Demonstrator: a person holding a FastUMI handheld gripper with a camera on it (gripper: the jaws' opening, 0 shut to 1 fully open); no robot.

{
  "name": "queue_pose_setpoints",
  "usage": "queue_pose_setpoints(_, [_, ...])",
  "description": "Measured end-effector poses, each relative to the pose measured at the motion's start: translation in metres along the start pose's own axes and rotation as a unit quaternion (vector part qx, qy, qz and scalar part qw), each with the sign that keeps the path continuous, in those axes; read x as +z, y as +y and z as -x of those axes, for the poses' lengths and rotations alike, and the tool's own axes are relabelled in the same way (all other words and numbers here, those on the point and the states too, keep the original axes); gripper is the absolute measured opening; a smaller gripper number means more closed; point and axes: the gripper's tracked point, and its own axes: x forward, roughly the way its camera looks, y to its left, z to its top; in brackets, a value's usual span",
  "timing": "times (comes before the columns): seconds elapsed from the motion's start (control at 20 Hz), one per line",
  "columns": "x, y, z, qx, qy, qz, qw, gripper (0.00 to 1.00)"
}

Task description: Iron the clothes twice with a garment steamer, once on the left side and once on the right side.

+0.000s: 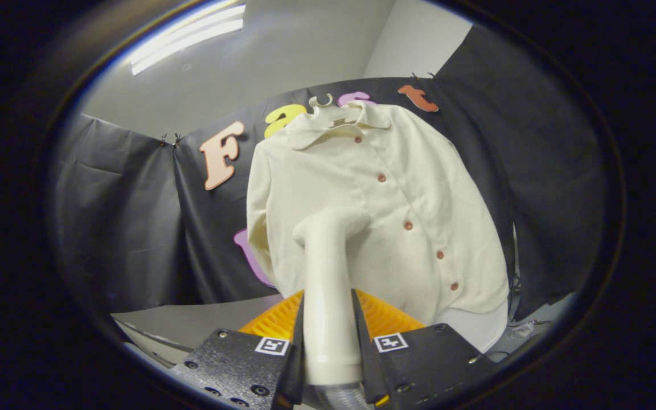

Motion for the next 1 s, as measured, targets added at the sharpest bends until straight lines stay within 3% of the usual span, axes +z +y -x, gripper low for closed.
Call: queue_pose_setpoints(1.0, [-0.128,-0.059,0.064,-0.019,0.084,-0.05,0.995,0.4])
